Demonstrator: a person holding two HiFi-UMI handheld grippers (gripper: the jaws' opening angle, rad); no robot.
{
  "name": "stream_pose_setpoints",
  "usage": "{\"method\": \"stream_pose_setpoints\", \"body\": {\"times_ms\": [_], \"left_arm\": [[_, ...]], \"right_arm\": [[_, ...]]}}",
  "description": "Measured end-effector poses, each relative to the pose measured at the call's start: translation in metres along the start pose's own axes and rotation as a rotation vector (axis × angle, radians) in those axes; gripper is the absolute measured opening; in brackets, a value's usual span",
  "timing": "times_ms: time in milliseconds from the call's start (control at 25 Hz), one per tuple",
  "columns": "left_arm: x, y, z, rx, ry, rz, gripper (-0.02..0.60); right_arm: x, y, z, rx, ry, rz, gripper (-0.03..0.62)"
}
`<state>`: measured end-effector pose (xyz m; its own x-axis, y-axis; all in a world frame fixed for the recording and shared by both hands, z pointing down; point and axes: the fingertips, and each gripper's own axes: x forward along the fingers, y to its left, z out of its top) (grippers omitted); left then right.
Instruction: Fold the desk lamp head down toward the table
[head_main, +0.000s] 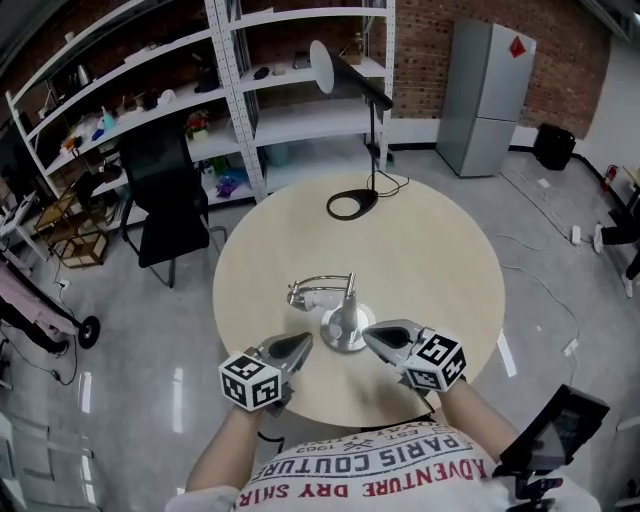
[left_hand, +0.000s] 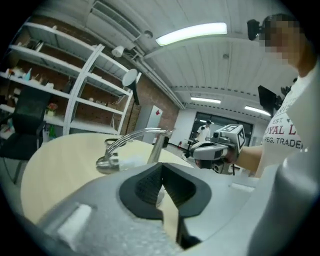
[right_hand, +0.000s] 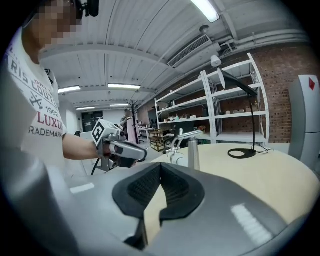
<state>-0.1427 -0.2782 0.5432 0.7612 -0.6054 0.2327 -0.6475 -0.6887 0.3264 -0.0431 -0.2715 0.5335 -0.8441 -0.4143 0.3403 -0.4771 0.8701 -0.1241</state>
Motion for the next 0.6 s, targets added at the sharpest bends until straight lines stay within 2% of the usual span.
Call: {"method": "stream_pose_setpoints", "body": {"times_ms": [80, 160, 320, 440, 600], "left_arm": [[-0.003, -0.031, 0.017, 0.051, -0.008, -0.033, -0.002], [-0.005, -0.055, 0.030, 0.068, -0.005, -0.054, 0.000], [-0.013, -0.095, 0.039, 0.119, 0.033, -0.059, -0.001], [-0.014, -0.123, 0.041, 0.192, 0.061, -0.038, -0.002], [-0.012, -0.165, 0.027, 0.183, 0.079, -0.031, 0.000]], "right_arm": [[-0.008, 0.017, 0.003, -0.013, 0.040, 0.028, 0.006], [-0.019, 0.030, 0.011, -0.020, 0.056, 0.055, 0.006], [-0.044, 0.053, 0.034, 0.015, 0.003, 0.100, 0.006], [-0.063, 0.067, 0.042, -0.042, -0.007, 0.093, 0.006], [-0.096, 0.086, 0.032, -0.052, -0.022, 0.090, 0.006]]}}
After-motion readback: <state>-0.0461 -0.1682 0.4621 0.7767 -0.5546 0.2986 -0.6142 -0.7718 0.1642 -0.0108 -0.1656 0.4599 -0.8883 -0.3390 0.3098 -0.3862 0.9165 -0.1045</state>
